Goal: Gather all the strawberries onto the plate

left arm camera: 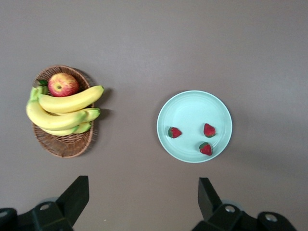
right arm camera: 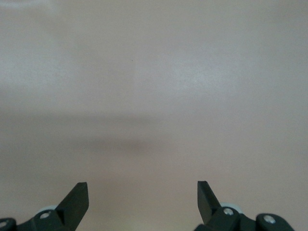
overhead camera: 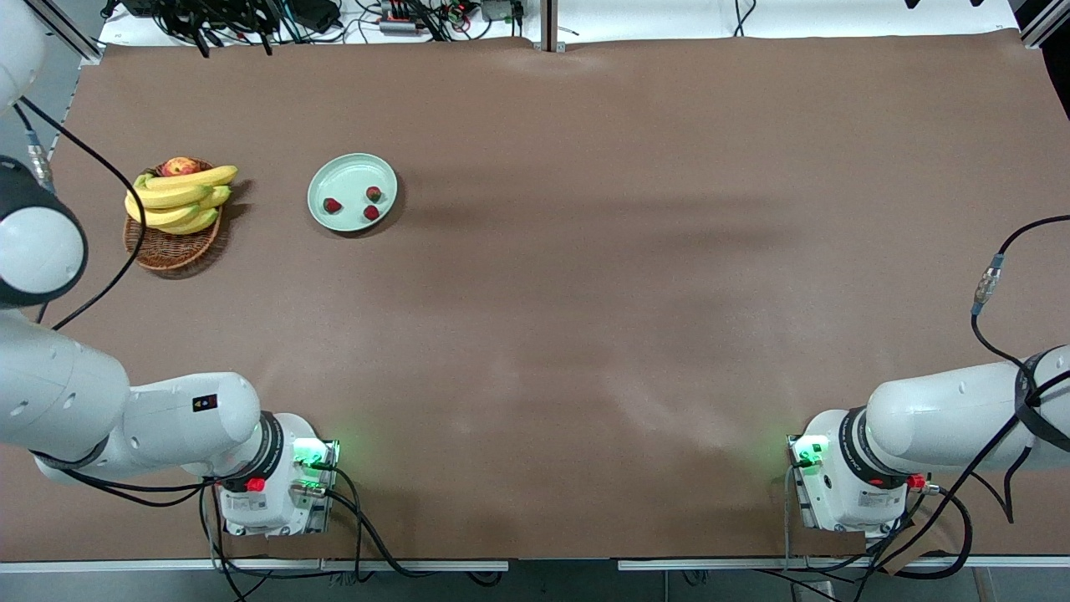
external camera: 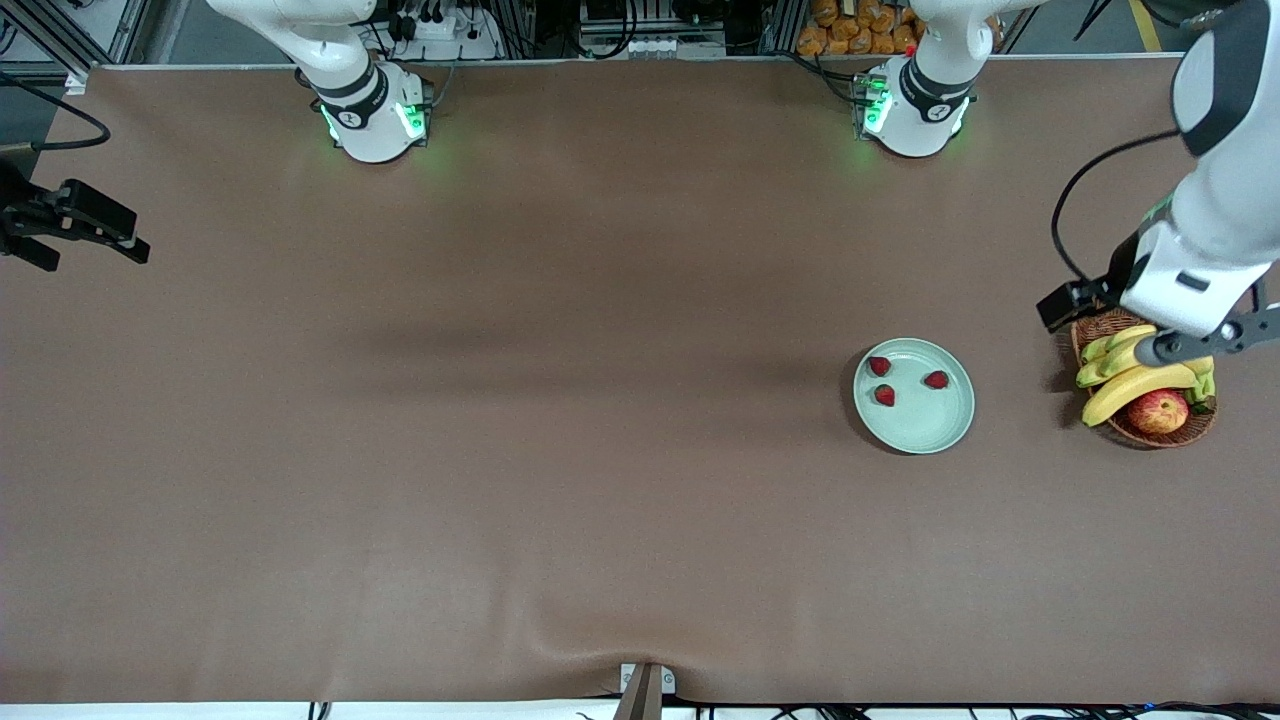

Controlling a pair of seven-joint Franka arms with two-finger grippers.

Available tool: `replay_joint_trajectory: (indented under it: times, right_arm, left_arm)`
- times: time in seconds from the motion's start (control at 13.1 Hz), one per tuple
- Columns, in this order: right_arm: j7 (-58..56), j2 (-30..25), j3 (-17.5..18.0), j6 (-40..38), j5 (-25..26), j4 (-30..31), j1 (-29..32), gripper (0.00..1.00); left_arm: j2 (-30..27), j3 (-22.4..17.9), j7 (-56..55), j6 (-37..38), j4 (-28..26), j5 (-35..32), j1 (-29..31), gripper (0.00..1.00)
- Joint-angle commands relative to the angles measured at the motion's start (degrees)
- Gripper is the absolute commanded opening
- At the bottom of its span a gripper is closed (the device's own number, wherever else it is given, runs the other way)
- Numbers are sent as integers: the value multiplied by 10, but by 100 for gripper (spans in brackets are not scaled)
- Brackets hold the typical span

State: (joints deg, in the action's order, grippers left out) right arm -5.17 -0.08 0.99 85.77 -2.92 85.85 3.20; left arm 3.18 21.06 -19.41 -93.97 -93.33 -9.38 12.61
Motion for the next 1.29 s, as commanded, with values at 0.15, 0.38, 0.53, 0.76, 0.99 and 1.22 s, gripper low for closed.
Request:
replay_joint_trajectory:
  times: [0.15,0.38,0.53,0.76,0.99,1.22]
  right_arm:
    - [-6,3,6,-5,-6,-9,9,100]
    - [-6,3,6,-6,-5,-9,9,100]
    - [-6,3,7,-6,-5,-9,9,100]
    - [-6,3,6,-6,-5,-9,9,100]
    - [-6,3,6,-7,-5,-9,9,100]
    - [-6,3,6,-7,-5,-9,9,100]
  left_arm:
    - [-26,-6,73,20,2,59,7,100]
    - [-41,-95,117,20,2,75,-56,100]
    - [-42,-146,165,21,9,75,-89,100]
    - [-38,-153,174,34,40,78,-96,100]
    - [-38,-160,175,52,55,79,-108,100]
    - [-44,-161,152,62,52,108,-106,100]
